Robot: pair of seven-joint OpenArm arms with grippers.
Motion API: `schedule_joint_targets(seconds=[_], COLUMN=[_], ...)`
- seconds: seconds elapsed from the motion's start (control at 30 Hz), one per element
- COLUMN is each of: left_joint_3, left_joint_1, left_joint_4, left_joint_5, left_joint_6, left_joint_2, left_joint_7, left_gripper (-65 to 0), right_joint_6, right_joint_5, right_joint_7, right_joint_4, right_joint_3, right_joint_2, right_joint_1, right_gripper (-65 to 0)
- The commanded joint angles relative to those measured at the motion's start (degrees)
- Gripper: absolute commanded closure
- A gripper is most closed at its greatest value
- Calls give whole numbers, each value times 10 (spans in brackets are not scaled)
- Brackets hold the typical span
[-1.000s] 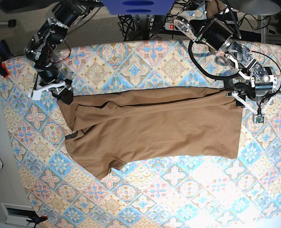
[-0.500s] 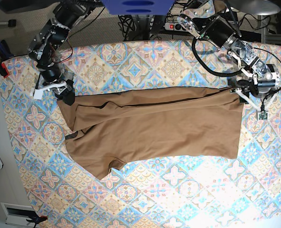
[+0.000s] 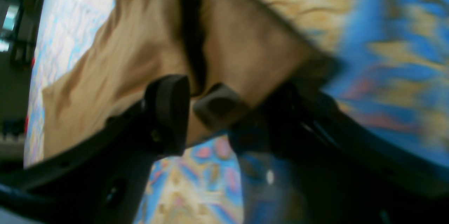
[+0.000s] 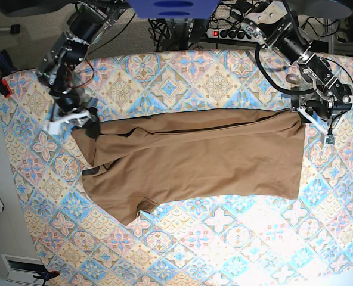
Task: Layout the t-shirt on the table in an organized manner, then fold the t-shirt properly
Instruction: 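Regrasp the folded shirt edge corners with both grippers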
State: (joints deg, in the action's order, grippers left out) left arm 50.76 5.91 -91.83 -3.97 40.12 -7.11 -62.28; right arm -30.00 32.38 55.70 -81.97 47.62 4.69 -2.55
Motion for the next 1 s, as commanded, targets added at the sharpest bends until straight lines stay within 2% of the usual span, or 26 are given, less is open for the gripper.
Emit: schedule_joint_targets(seconds=[0.0,0.13,0.27,0.3,0.6,0.8,0.97], left_joint_3=[-6,-6,-10,-10,-10,-10,-11], left_joint_1=[9,13,9,9,34,35,55], left_joint_4=[-9,-10,-8,-7,16,18,79], left_joint_5=[22,44,43,43,47,97,95], left_joint_6=[-1,-1,-1,-1,-1,-1,-1], left_joint_2=[-12,-15,-32,-32,-26,-25,-26], left_joint_7=[9,-43,-46,-46,-47,-45,-45], left_gripper=[-375,-505,-640,-650,-647,-604,-599], right_joint_6=[-6,-6,-6,-6,-6,-6,-6], right_joint_5=[10,10,9,9,9,9,9], right_joint_7=[-8,-9,-9,-9,-8,-8,-8], right_joint_4=[-11,-9,-9,-9,-9,-9,-9], right_joint_3=[-11,-19,-19,-19,-20,-20,-20], right_joint_2=[-2,-2,-3,-3,-4,-9,-11], right_joint_1=[7,7,7,7,5,2,2], right_gripper=[-338,-338,-338,-338,-338,-338,-338])
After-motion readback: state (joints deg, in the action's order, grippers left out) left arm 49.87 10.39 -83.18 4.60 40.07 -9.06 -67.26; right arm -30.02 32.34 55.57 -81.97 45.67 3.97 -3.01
